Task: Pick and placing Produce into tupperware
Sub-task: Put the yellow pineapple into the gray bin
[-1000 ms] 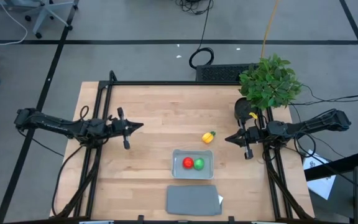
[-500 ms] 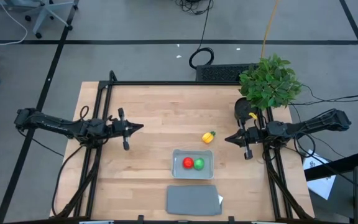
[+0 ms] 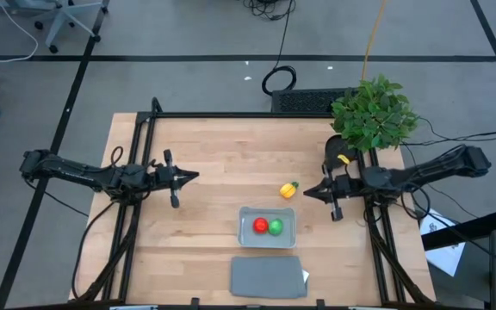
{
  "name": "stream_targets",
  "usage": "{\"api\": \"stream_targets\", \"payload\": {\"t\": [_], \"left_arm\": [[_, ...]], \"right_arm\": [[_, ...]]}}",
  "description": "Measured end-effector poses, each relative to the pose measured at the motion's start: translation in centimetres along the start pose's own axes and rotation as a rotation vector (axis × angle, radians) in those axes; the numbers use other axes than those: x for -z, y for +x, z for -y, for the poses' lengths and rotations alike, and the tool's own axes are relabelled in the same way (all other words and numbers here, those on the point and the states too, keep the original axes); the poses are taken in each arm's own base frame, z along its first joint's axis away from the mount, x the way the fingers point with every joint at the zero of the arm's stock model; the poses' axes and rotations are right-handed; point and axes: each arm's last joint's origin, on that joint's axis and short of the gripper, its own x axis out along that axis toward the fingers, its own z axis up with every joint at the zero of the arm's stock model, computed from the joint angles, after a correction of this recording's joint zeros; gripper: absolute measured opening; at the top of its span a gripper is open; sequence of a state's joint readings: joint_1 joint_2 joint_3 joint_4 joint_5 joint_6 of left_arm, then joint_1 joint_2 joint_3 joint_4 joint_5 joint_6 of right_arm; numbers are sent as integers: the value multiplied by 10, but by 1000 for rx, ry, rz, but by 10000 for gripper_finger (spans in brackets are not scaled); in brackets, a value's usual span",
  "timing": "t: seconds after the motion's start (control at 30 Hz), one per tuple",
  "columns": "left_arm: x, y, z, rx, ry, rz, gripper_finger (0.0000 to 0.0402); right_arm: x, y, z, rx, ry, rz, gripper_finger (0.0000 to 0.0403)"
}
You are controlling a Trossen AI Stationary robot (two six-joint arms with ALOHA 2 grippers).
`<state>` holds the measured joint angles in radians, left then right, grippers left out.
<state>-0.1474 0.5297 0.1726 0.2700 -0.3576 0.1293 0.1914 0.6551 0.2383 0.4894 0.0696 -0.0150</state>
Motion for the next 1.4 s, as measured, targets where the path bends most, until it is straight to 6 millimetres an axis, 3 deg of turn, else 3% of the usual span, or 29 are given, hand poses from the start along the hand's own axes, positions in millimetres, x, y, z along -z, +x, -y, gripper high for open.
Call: {"api": "stream_targets", "payload": {"t": [0.33,0.63,0.8,1.03,1.17,1.4], "left_arm": [[0,0,0,1,2,-6,21],[1,0,0,1,2,-7,21],[1,0,0,1,4,-10,21],[1,0,0,1,5,-11,21],[1,0,0,1,5,-11,21],[1,0,0,1,5,-11,21]], "right_arm": [[-46,41,-3,-27,-76,-93,0],[-91,70,1,-14,-88,-296,0],[-107,81,12,-19,-44,-448,0],[-133,93,32,-114,57,-458,0],[-145,95,51,-84,112,-493,0],[-140,99,82,-4,152,-653,0]]}}
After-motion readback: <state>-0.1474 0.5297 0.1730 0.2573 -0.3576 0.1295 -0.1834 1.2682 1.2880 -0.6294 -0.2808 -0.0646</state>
